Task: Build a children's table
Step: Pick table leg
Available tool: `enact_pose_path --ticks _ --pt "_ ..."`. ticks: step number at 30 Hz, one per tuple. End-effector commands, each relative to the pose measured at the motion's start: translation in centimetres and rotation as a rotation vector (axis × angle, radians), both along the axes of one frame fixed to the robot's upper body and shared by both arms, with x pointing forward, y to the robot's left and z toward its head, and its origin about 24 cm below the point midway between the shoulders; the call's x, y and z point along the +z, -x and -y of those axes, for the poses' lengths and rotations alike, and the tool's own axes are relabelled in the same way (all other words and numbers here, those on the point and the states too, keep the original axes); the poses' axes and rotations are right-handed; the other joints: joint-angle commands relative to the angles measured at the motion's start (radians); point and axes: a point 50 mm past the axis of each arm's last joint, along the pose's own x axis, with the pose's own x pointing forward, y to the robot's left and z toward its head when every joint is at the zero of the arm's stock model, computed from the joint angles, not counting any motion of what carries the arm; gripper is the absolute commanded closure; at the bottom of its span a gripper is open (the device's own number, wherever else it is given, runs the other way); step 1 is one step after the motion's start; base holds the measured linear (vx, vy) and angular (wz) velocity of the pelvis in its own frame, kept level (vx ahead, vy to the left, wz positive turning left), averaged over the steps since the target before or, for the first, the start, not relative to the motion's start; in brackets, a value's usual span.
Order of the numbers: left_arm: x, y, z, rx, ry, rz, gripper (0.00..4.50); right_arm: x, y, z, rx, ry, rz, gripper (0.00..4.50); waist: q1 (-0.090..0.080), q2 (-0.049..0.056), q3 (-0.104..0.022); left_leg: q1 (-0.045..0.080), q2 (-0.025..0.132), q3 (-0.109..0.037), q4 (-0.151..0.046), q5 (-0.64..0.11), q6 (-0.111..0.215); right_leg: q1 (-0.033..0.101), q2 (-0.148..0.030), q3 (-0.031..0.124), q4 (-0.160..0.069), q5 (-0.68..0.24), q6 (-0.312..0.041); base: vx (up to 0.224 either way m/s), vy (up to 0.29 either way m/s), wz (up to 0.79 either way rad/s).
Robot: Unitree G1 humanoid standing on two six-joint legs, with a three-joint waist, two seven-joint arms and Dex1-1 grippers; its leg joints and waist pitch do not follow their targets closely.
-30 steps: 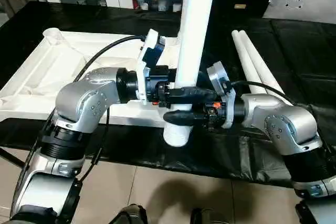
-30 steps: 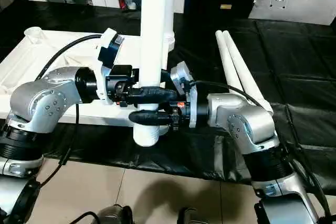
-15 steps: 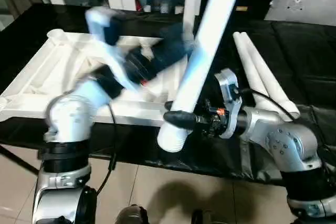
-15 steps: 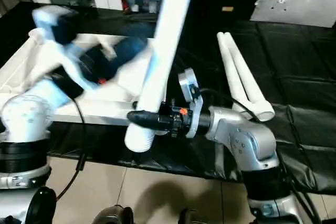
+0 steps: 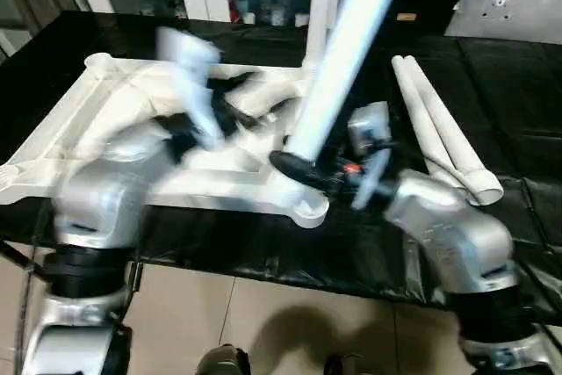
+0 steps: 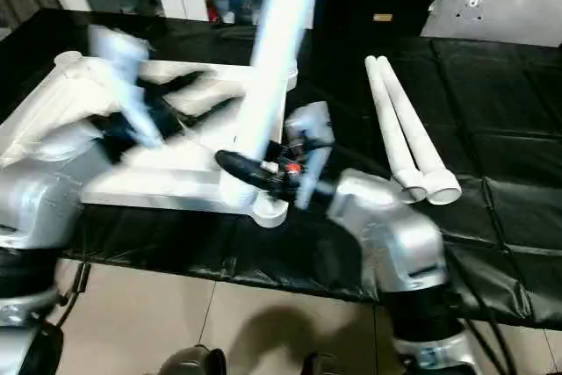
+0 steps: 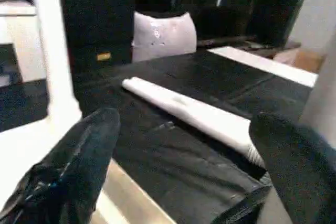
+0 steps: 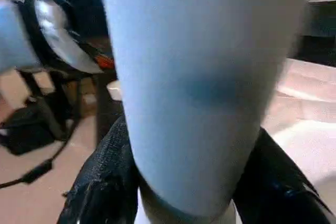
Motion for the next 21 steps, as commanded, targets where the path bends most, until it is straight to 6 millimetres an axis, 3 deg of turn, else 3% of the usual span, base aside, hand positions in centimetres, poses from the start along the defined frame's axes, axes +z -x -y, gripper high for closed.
enact_pose_path --ticks 1,4,5,8,9,10,13,17,18,21 --pt "0.8 1.0 2.0 -0.096 -0.034 0.043 0.0 -0.2 -0.1 -0.3 -0.04 0.029 0.028 2.59 -0.004 0.003 -0.09 0.014 0.04 -0.018 -0.068 -0.142 0.008 0.056 -0.073 0.049 -0.069 -0.237 -0.171 0.0 0.0 0.0" --pt "1.1 1.3 2.4 -0.121 -0.025 0.049 0.0 -0.3 -0.3 -0.3 -0.076 0.043 0.036 2.59 -0.007 0.003 -0.089 0.014 0.036 -0.017 -0.068 -0.156 0.006 0.057 -0.071 0.047 -0.073 -0.272 -0.159 0.0 0.0 0.0" --pt "1.1 1.4 2.6 -0.124 -0.024 0.053 0.0 -0.4 -0.4 -0.2 -0.098 0.05 0.04 2.59 -0.007 0.01 -0.087 0.014 0.037 -0.019 -0.069 -0.16 0.004 0.055 -0.071 0.047 -0.072 -0.277 -0.157 0.0 0.0 0.0" --pt "1.0 1.0 2.3 -0.078 -0.032 0.059 0.0 -0.6 -0.7 0.1 -0.169 0.052 0.048 2.59 -0.01 0.007 -0.088 0.016 0.038 -0.019 -0.07 -0.173 0.001 0.054 -0.069 0.047 -0.076 -0.28 -0.155 0.0 0.0 0.0" --pt "0.2 0.0 0.7 0.036 -0.063 0.052 0.0 -0.5 -1.3 1.0 -0.291 0.014 0.044 2.59 -0.011 0.011 -0.085 0.016 0.038 -0.02 -0.072 -0.176 -0.001 0.051 -0.068 0.047 -0.077 -0.278 -0.154 0.0 0.0 0.0" --pt "0.2 0.0 0.7 0.036 -0.063 0.052 0.0 -0.5 -1.3 1.0 -0.291 0.014 0.044 2.59 -0.013 0.01 -0.083 0.016 0.037 -0.019 -0.072 -0.185 -0.002 0.049 -0.067 0.047 -0.08 -0.29 -0.151 0.0 0.0 0.0" --pt "-1.8 -1.2 -2.6 0.182 -0.157 0.039 0.0 -0.4 -1.8 3.1 -0.49 -0.005 0.071 2.59 -0.015 0.009 -0.086 0.017 0.034 -0.02 -0.074 -0.187 -0.011 0.049 -0.066 0.047 -0.079 -0.283 -0.137 0.0 0.0 0.0" --pt "-4.2 -0.8 -4.1 0.13 -0.263 0.012 0.0 -0.8 -1.6 4.4 -0.598 0.001 0.056 2.59 -0.029 0.008 -0.088 0.019 0.033 -0.021 -0.077 -0.171 -0.015 0.052 -0.065 0.048 -0.071 -0.232 -0.135 0.0 0.0 0.0" --pt "-5.9 -0.3 -4.5 0.031 -0.364 -0.002 0.28 -1.5 -1.3 5.1 -0.644 0.0 -0.014 2.59 -0.031 0.012 -0.088 0.021 0.034 -0.019 -0.076 -0.163 -0.008 0.05 -0.065 0.049 -0.072 -0.21 -0.149 0.0 0.0 0.0" --pt "-7.9 0.5 -4.8 -0.124 -0.487 -0.025 0.4 -2.4 -0.7 5.8 -0.603 0.026 -0.051 2.59 -0.033 0.01 -0.086 0.02 0.035 -0.019 -0.08 -0.164 0.008 0.053 -0.069 0.052 -0.073 -0.213 -0.153 0.0 0.0 0.0"
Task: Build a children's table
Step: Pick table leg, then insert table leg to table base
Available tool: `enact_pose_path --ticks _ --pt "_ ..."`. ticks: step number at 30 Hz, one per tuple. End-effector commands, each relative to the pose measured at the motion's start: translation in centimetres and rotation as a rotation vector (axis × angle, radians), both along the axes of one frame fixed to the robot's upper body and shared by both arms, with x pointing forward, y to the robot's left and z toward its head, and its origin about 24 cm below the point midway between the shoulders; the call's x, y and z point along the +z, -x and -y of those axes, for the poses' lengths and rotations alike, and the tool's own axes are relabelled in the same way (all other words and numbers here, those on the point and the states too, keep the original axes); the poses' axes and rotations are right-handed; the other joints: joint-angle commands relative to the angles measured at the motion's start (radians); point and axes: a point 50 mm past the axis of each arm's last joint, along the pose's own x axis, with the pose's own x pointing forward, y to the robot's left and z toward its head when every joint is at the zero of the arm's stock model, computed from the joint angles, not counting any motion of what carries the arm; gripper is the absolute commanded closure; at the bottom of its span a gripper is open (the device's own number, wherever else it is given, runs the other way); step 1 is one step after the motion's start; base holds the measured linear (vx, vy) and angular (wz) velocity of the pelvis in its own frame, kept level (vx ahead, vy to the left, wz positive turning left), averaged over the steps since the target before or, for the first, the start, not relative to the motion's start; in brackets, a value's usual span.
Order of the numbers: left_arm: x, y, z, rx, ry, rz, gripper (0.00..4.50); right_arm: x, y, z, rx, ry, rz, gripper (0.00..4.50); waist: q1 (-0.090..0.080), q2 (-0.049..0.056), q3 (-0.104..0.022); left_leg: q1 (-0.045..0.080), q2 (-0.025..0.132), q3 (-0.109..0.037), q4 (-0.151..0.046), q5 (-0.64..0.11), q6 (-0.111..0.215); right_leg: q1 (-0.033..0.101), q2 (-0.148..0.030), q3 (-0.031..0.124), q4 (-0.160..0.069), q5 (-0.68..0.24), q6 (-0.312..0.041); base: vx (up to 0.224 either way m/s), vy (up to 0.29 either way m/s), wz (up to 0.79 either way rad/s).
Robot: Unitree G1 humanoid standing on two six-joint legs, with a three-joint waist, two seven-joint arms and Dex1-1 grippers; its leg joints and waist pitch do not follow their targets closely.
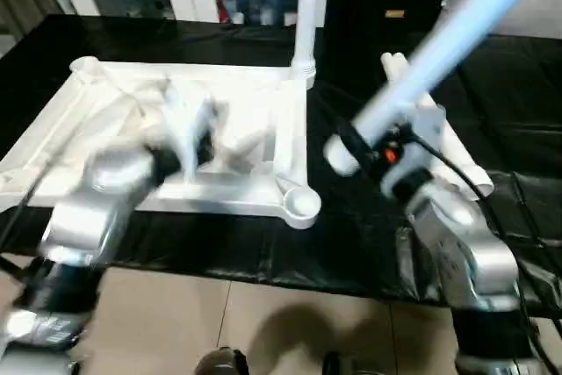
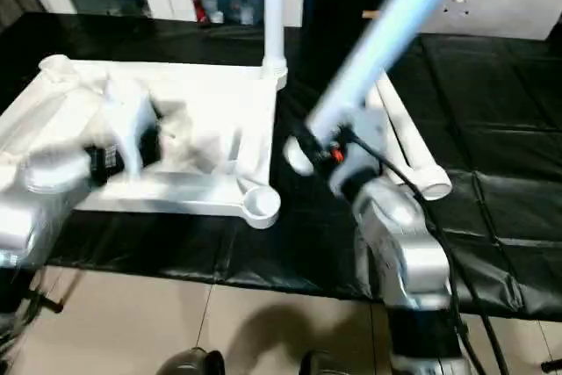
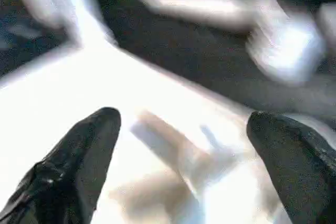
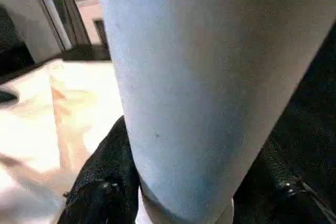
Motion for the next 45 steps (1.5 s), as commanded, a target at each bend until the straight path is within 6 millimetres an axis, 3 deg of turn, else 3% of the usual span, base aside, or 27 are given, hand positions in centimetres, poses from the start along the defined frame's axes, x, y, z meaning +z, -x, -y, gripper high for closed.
enact_pose_path --ticks 1,5,6,10,11,12,16,22,29,30,34,35,38,45 --pt "-1.0 0.5 0.1 -0.114 -0.071 -0.026 0.4 0.1 0.5 0.2 0.041 0.012 0.002 2.59 -0.002 0.009 -0.085 0.021 0.037 -0.018 -0.073 -0.168 0.008 0.054 -0.069 0.051 -0.072 -0.212 -0.158 0.0 0.0 0.0" --pt "-3.3 0.4 -0.8 -0.258 -0.178 -0.133 0.79 -0.7 1.8 0.3 0.112 0.0 -0.018 2.59 -0.004 0.012 -0.08 0.023 0.036 -0.017 -0.076 -0.208 0.003 0.054 -0.072 0.053 -0.077 -0.25 -0.154 0.0 0.0 0.0" --pt "-3.4 0.3 -0.8 -0.261 -0.179 -0.136 0.85 -0.7 1.9 0.3 0.117 0.002 -0.017 2.59 -0.006 0.015 -0.08 0.023 0.038 -0.019 -0.078 -0.217 -0.003 0.055 -0.074 0.052 -0.076 -0.258 -0.157 0.0 0.0 0.0" --pt "-4.1 -0.7 -1.4 -0.289 -0.217 -0.159 1.2 -0.6 2.6 -0.1 0.163 -0.011 -0.029 2.59 -0.01 0.012 -0.074 0.025 0.035 -0.019 -0.079 -0.245 -0.007 0.054 -0.074 0.052 -0.085 -0.289 -0.159 0.0 0.0 0.0" --pt "-4.3 -1.0 -1.6 -0.299 -0.23 -0.168 1.26 -0.5 2.8 -0.3 0.183 -0.016 -0.032 2.59 -0.009 0.019 -0.077 0.026 0.041 -0.022 -0.08 -0.245 -0.015 0.055 -0.078 0.053 -0.078 -0.282 -0.164 0.0 0.0 0.0" --pt "-4.3 -1.2 -1.7 -0.302 -0.224 -0.179 1.29 -0.5 3.0 -0.4 0.196 -0.017 -0.035 2.59 -0.01 0.014 -0.075 0.026 0.038 -0.02 -0.079 -0.252 -0.01 0.055 -0.077 0.053 -0.084 -0.292 -0.164 0.0 0.0 0.0" --pt "-4.1 -2.0 -2.0 -0.333 -0.204 -0.206 1.69 -0.4 3.4 -0.6 0.224 -0.033 -0.052 2.59 -0.01 0.014 -0.077 0.024 0.039 -0.021 -0.079 -0.234 -0.009 0.057 -0.08 0.054 -0.081 -0.27 -0.179 0.0 0.0 0.0" --pt "-4.2 -2.5 -2.5 -0.362 -0.212 -0.245 2.13 -0.3 3.4 -0.5 0.234 -0.013 -0.042 2.59 -0.014 0.014 -0.077 0.023 0.041 -0.02 -0.077 -0.222 -0.002 0.06 -0.081 0.054 -0.076 -0.231 -0.205 0.0 0.0 0.0" --pt "-4.5 -2.8 -2.5 -0.372 -0.207 -0.243 2.55 -0.1 3.2 -0.4 0.237 -0.001 -0.038 2.59 -0.013 0.01 -0.075 0.024 0.043 -0.02 -0.079 -0.235 0.001 0.059 -0.083 0.054 -0.081 -0.265 -0.208 0.0 0.0 0.0" --pt "-4.6 -2.8 -2.6 -0.372 -0.204 -0.246 2.86 -0.1 3.2 -0.4 0.234 0.0 -0.037 2.59 -0.013 0.01 -0.075 0.025 0.042 -0.019 -0.078 -0.235 0.0 0.059 -0.083 0.054 -0.082 -0.273 -0.205 0.0 0.0 0.0" --pt "-4.9 -2.7 -2.7 -0.371 -0.204 -0.255 2.96 0.0 2.9 -0.3 0.22 0.015 -0.034 2.59 -0.012 0.009 -0.075 0.023 0.043 -0.019 -0.079 -0.226 0.003 0.059 -0.084 0.055 -0.082 -0.271 -0.206 0.0 0.0 0.0" --pt "-5.0 -2.8 -2.7 -0.368 -0.203 -0.254 3.29 0.0 2.8 -0.2 0.214 0.031 -0.032 2.59 -0.012 0.008 -0.076 0.024 0.043 -0.019 -0.079 -0.224 0.003 0.059 -0.084 0.055 -0.081 -0.266 -0.206 0.0 0.0 0.0" --pt "-5.2 -2.7 -2.7 -0.365 -0.2 -0.256 3.43 0.1 2.7 -0.3 0.224 0.047 -0.021 2.59 -0.012 0.008 -0.075 0.023 0.043 -0.019 -0.079 -0.218 0.003 0.059 -0.085 0.055 -0.081 -0.265 -0.208 0.0 0.0 0.0" --pt "-6.5 -2.6 -2.5 -0.283 -0.189 -0.301 3.99 0.4 2.3 -0.9 0.226 0.107 -0.024 2.59 -0.012 0.01 -0.069 0.029 0.045 -0.021 -0.083 -0.271 -0.009 0.056 -0.085 0.054 -0.089 -0.356 -0.189 0.0 0.0 0.0"
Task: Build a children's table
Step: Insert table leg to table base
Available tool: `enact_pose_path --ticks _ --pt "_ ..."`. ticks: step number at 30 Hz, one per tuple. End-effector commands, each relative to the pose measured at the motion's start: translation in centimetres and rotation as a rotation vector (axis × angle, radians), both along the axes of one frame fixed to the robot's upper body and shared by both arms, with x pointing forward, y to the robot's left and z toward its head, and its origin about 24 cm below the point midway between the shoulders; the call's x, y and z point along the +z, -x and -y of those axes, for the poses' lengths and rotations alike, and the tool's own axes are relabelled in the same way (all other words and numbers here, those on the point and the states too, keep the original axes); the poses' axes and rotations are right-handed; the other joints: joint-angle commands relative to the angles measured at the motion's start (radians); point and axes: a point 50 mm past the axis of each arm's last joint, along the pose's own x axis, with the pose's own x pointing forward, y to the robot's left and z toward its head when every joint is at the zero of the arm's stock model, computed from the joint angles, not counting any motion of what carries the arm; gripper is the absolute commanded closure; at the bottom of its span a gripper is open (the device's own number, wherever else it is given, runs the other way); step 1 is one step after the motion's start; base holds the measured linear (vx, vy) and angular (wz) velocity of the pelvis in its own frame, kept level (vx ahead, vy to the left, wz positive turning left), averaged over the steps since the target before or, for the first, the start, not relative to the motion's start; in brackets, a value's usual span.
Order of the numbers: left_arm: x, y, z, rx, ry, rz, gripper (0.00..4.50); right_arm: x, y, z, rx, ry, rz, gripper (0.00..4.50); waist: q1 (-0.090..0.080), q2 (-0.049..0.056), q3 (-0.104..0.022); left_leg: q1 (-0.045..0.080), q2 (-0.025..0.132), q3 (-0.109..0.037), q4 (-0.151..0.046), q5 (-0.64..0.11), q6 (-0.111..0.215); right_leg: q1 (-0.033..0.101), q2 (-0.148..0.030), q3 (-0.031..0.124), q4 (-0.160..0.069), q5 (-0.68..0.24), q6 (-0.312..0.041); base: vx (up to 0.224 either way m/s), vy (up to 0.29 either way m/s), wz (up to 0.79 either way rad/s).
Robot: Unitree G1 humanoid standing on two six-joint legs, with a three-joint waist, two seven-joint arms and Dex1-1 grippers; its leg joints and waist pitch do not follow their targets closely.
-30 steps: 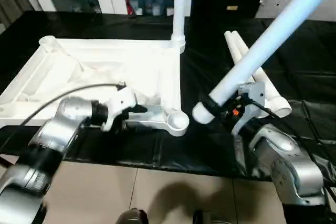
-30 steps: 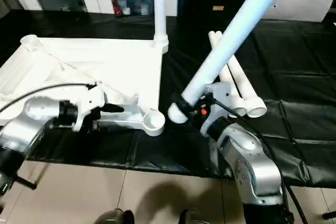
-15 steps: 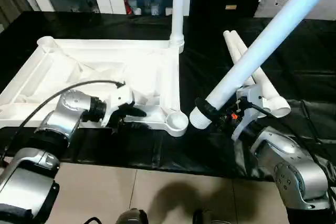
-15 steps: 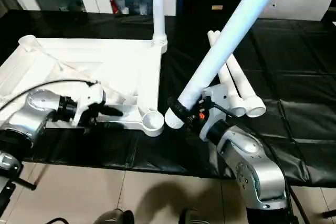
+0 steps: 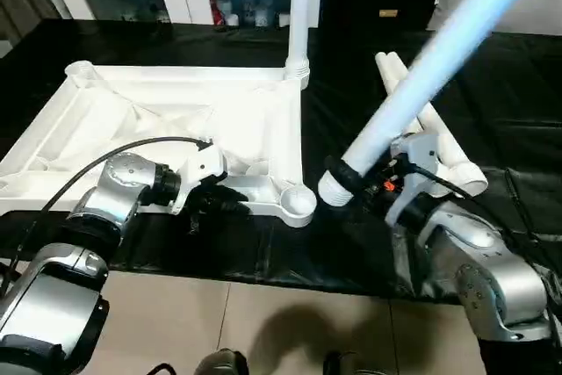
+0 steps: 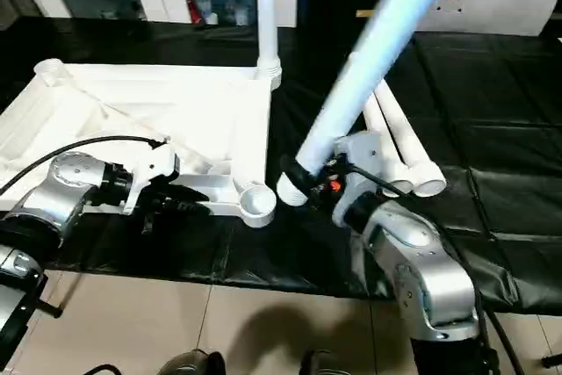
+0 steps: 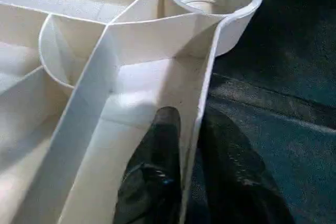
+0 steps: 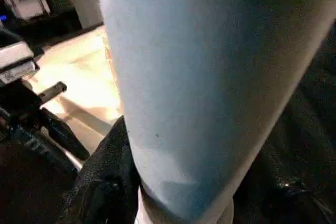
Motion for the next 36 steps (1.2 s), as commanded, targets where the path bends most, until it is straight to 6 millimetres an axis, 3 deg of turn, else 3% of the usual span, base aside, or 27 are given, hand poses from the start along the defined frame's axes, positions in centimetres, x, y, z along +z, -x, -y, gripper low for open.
enact_pose_path --ticks 1,6,7,8,9,11,12,14,17,23,36 --pt "-1.2 0.1 -0.3 0.097 -0.018 -0.023 4.07 0.4 -0.3 -0.3 0.022 0.015 0.015 2.59 0.002 0.005 -0.071 0.023 0.045 -0.021 -0.081 -0.275 -0.008 0.051 -0.085 0.055 -0.09 -0.362 -0.186 0.0 0.0 0.0" --pt "-1.7 0.7 1.6 0.105 0.04 -0.016 4.26 0.7 -0.9 -0.4 0.091 0.044 0.036 2.59 -0.007 0.0 -0.065 0.018 0.044 -0.024 -0.083 -0.296 -0.002 0.057 -0.086 0.053 -0.092 -0.396 -0.187 0.0 0.0 0.0" --pt "-1.7 0.9 1.8 0.097 0.04 -0.016 4.31 0.7 -1.1 -0.4 0.094 0.044 0.028 2.6 -0.007 0.0 -0.07 0.022 0.045 -0.024 -0.081 -0.293 -0.002 0.057 -0.089 0.055 -0.09 -0.394 -0.188 0.0 0.0 0.0" --pt "-1.8 1.3 2.5 0.08 0.042 -0.021 4.37 0.6 -1.4 -0.3 0.101 0.044 0.011 2.6 -0.009 0.001 -0.069 0.022 0.045 -0.023 -0.08 -0.279 0.003 0.056 -0.088 0.057 -0.093 -0.393 -0.188 0.0 0.0 0.0" --pt "-1.9 1.5 2.9 0.07 0.043 -0.024 4.43 0.6 -1.5 -0.3 0.105 0.046 0.005 2.6 -0.01 -0.007 -0.071 0.022 0.045 -0.021 -0.079 -0.267 0.007 0.057 -0.086 0.057 -0.093 -0.384 -0.19 0.0 0.0 0.0" --pt "-1.9 2.2 4.0 0.013 0.046 -0.009 4.5 0.5 -1.8 -0.5 0.126 0.066 -0.012 2.6 -0.009 -0.002 -0.073 0.022 0.046 -0.019 -0.077 -0.233 0.018 0.055 -0.084 0.057 -0.09 -0.358 -0.197 0.0 0.0 0.0" --pt "-1.8 2.8 4.6 -0.043 0.04 0.013 4.5 0.3 -2.1 -0.6 0.15 0.086 -0.026 2.6 -0.008 -0.011 -0.076 0.02 0.046 -0.018 -0.076 -0.214 0.023 0.057 -0.083 0.058 -0.085 -0.335 -0.198 0.0 0.0 0.0" --pt "-1.9 3.3 4.9 -0.077 0.03 0.018 4.5 0.1 -2.2 -0.8 0.185 0.108 -0.04 2.6 -0.008 -0.009 -0.078 0.019 0.046 -0.016 -0.075 -0.191 0.036 0.058 -0.081 0.057 -0.083 -0.303 -0.202 0.0 0.0 0.0" --pt "-1.9 3.5 4.9 -0.072 0.027 0.014 4.5 -0.1 -2.1 -1.0 0.222 0.129 -0.059 2.6 -0.004 -0.009 -0.077 0.02 0.044 -0.014 -0.074 -0.187 0.041 0.057 -0.08 0.057 -0.085 -0.312 -0.195 0.0 0.0 0.0" --pt "-1.8 3.8 4.7 -0.07 0.01 0.033 4.5 -1.1 -1.6 -1.6 0.321 0.176 -0.121 2.6 -0.004 -0.016 -0.081 0.016 0.045 -0.016 -0.074 -0.166 0.046 0.061 -0.081 0.056 -0.079 -0.285 -0.193 0.0 0.0 0.0" --pt "-1.3 4.3 4.2 -0.154 0.006 0.017 4.5 -2.1 -2.0 -0.7 0.321 0.244 -0.182 2.6 -0.006 -0.018 -0.088 0.018 0.044 -0.016 -0.074 -0.176 0.035 0.063 -0.079 0.055 -0.079 -0.271 -0.201 0.0 0.0 0.0"
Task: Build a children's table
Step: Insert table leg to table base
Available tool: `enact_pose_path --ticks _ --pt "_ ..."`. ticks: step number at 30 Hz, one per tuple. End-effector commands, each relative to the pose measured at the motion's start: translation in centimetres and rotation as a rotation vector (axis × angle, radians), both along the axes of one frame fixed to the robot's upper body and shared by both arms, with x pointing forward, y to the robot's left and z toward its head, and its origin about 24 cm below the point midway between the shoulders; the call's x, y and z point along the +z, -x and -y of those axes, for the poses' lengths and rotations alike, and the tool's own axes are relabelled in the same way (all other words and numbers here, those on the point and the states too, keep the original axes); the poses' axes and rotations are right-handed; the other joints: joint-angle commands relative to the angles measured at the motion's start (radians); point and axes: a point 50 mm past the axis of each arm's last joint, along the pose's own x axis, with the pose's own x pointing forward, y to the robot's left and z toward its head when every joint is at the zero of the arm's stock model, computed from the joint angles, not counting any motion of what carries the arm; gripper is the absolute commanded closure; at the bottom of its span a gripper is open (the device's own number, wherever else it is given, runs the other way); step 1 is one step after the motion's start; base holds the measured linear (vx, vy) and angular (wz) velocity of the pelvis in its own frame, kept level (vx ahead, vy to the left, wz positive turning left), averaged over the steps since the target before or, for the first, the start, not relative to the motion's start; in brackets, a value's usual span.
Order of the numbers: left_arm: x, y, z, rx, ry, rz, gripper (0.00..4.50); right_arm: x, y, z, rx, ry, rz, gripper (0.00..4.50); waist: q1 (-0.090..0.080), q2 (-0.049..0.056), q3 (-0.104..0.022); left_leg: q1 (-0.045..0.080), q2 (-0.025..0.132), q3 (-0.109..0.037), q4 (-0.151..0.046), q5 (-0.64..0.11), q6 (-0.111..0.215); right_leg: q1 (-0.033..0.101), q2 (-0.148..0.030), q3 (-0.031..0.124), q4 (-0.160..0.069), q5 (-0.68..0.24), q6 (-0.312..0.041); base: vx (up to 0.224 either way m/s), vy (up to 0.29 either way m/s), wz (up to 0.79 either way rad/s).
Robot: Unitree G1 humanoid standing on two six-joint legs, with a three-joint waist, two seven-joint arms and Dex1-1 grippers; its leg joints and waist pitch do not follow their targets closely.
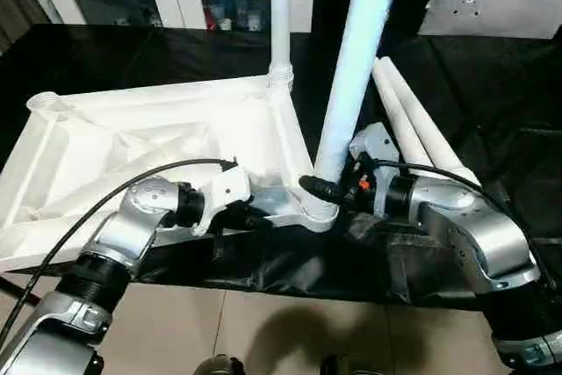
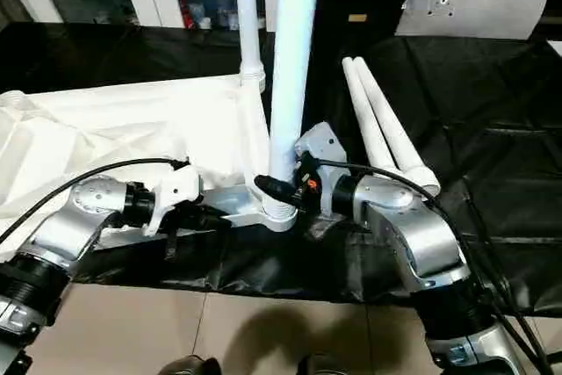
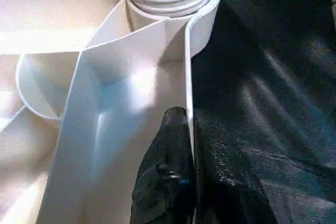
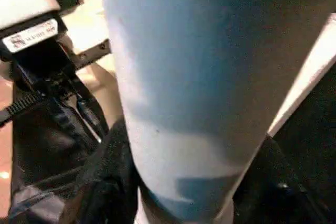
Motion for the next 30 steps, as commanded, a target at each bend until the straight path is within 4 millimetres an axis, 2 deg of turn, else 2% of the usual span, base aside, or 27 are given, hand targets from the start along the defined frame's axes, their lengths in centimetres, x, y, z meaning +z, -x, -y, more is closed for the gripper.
enact_pose_path --ticks 1,4,9,11,12,15,17,18,19,21,24,25,27,28,29,30 --pt "-0.8 1.1 0.5 -0.096 -0.016 -0.051 4.5 -2.1 0.3 0.6 -0.02 0.061 -0.103 2.6 0.006 -0.005 -0.076 0.007 0.045 -0.017 -0.065 -0.177 0.034 0.054 -0.079 0.055 -0.079 -0.266 -0.2 0.0 0.0 0.0" --pt "-0.8 0.9 0.4 -0.094 -0.021 -0.045 4.5 -2.1 0.3 0.5 -0.014 0.04 -0.116 2.6 0.005 -0.005 -0.077 0.008 0.046 -0.018 -0.066 -0.184 0.03 0.054 -0.078 0.055 -0.079 -0.26 -0.202 0.0 0.0 0.0" --pt "-0.8 0.8 0.5 -0.086 -0.016 -0.039 4.5 -2.5 0.2 0.7 -0.057 -0.116 -0.174 2.6 0.006 -0.003 -0.077 0.008 0.045 -0.018 -0.066 -0.198 0.029 0.055 -0.081 0.055 -0.081 -0.256 -0.213 0.0 0.0 0.0" --pt "-0.8 0.7 0.5 -0.076 -0.011 -0.035 4.5 -3.3 0.3 1.5 -0.105 -0.207 -0.23 2.6 0.007 -0.003 -0.077 0.009 0.047 -0.018 -0.066 -0.202 0.029 0.054 -0.081 0.055 -0.082 -0.258 -0.213 0.0 0.0 0.0" --pt "-0.8 0.7 0.5 -0.071 -0.009 -0.035 4.5 -3.6 0.5 1.7 -0.117 -0.228 -0.245 2.6 0.007 0.001 -0.076 0.009 0.047 -0.019 -0.067 -0.203 0.03 0.053 -0.08 0.054 -0.081 -0.251 -0.218 0.0 0.0 0.0" --pt "-0.7 0.6 0.4 -0.064 -0.005 -0.034 4.5 -4.4 1.0 2.2 -0.133 -0.251 -0.269 2.6 0.008 -0.002 -0.075 0.009 0.047 -0.018 -0.068 -0.206 0.031 0.054 -0.08 0.053 -0.082 -0.253 -0.217 0.0 0.0 0.0" --pt "-0.6 0.6 0.3 -0.061 -0.004 -0.032 4.5 -5.2 1.8 2.3 -0.124 -0.212 -0.26 2.6 0.011 0.005 -0.071 0.009 0.047 -0.019 -0.07 -0.217 0.03 0.051 -0.08 0.053 -0.085 -0.272 -0.209 0.0 0.0 0.0" --pt "-0.6 0.6 0.3 -0.061 -0.004 -0.032 4.5 -5.2 1.8 2.3 -0.124 -0.212 -0.26 2.6 0.011 0.001 -0.071 0.01 0.047 -0.018 -0.071 -0.224 0.029 0.052 -0.08 0.053 -0.088 -0.291 -0.201 0.0 0.0 0.0" --pt "-0.6 0.5 0.2 -0.06 -0.006 -0.03 4.5 -5.7 2.4 2.3 -0.109 -0.161 -0.231 2.6 0.01 0.001 -0.071 0.01 0.046 -0.019 -0.072 -0.23 0.028 0.052 -0.08 0.052 -0.088 -0.305 -0.199 0.0 0.0 0.0" --pt "-0.5 0.4 0.1 -0.06 -0.011 -0.025 4.5 -6.0 2.9 2.2 -0.076 -0.064 -0.168 2.6 0.012 0.004 -0.067 0.011 0.046 -0.02 -0.074 -0.251 0.019 0.048 -0.08 0.052 -0.095 -0.366 -0.168 0.0 0.0 0.0" --pt "-0.5 0.4 0.1 -0.063 -0.017 -0.021 4.5 -6.0 3.1 2.0 -0.043 -0.006 -0.121 2.6 0.009 0.006 -0.064 0.012 0.047 -0.022 -0.078 -0.279 0.015 0.046 -0.081 0.053 -0.097 -0.387 -0.163 0.0 0.0 0.0" --pt "-0.4 0.4 0.1 -0.066 -0.021 -0.021 4.5 -6.0 3.2 1.9 -0.023 0.019 -0.105 2.6 0.009 0.01 -0.061 0.013 0.047 -0.022 -0.078 -0.285 0.014 0.043 -0.08 0.053 -0.098 -0.392 -0.162 0.0 0.0 0.0" --pt "-0.4 0.3 0.1 -0.076 -0.031 -0.018 4.5 -6.0 3.3 1.5 0.036 0.066 -0.088 2.6 0.008 0.006 -0.063 0.012 0.047 -0.023 -0.079 -0.284 0.019 0.047 -0.079 0.053 -0.097 -0.382 -0.162 0.0 0.0 0.0" --pt "-0.4 0.3 0.1 -0.076 -0.031 -0.018 4.5 -6.0 3.3 1.5 0.038 0.067 -0.087 2.6 0.006 0.008 -0.056 0.013 0.046 -0.023 -0.081 -0.299 0.02 0.042 -0.077 0.053 -0.1 -0.398 -0.159 0.0 0.0 0.0" --pt "-0.3 0.3 0.1 -0.084 -0.034 -0.017 4.5 -6.1 3.5 1.1 0.091 0.078 -0.103 2.6 0.003 0.006 -0.05 0.012 0.045 -0.023 -0.082 -0.31 0.022 0.04 -0.078 0.053 -0.102 -0.412 -0.158 0.0 0.0 0.0" --pt "-0.3 0.3 0.1 -0.087 -0.035 -0.017 4.5 -6.1 3.5 1.0 0.107 0.081 -0.109 2.6 0.002 0.007 -0.05 0.013 0.046 -0.024 -0.083 -0.321 0.023 0.04 -0.078 0.054 -0.104 -0.433 -0.152 0.0 0.0 0.0"
